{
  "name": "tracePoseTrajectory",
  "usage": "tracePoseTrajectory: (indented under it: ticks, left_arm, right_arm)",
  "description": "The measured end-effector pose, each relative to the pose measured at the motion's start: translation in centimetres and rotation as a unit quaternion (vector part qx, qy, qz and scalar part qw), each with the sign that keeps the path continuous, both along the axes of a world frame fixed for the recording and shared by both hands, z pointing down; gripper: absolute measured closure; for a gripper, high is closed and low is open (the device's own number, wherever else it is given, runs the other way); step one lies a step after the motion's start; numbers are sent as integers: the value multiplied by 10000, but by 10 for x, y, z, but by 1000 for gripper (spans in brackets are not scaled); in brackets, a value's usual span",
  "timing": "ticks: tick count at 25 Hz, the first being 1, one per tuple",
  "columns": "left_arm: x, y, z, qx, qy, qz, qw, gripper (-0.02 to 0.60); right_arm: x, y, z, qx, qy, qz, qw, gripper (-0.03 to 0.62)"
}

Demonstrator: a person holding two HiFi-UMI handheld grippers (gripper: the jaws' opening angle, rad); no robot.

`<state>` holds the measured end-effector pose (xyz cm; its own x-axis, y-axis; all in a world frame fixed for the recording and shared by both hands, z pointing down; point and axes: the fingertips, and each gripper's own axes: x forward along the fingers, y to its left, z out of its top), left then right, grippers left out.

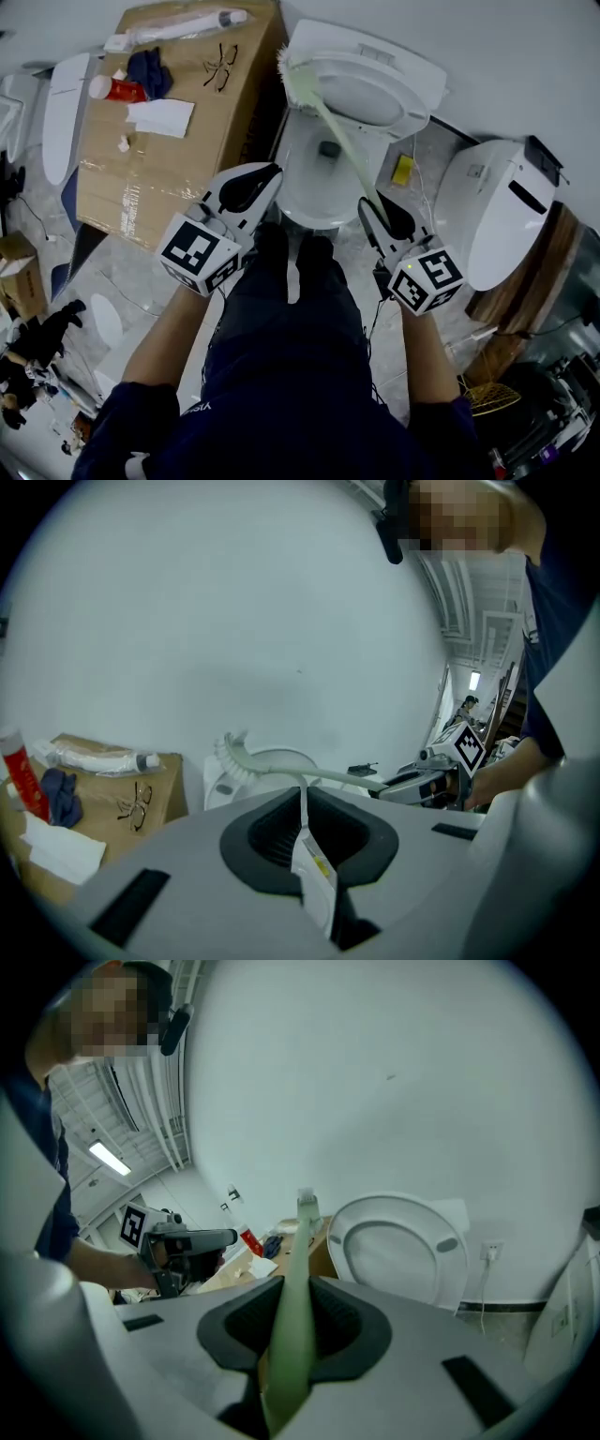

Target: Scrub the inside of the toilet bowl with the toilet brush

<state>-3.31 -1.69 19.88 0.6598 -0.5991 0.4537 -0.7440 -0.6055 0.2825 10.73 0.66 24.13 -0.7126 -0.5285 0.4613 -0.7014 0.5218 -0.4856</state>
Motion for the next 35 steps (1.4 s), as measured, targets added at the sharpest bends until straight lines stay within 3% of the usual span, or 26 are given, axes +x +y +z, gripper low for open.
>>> tracePoseTrajectory:
  ticks: [11,20,35]
  left_arm:
    - [-25,7,85,-477,-53,-21,9988,537]
    - [-19,20,151,-804,-127,43,9967,537]
    - [-3,27,232,-1189,-188,18,9927,537]
  right_arm:
    - [-23,35,104,-720,307,-171,9968,508]
    - [-6,66,189,-1287,628,-157,9896,508]
    - [13,85,292,-1840,947,-230,9781,508]
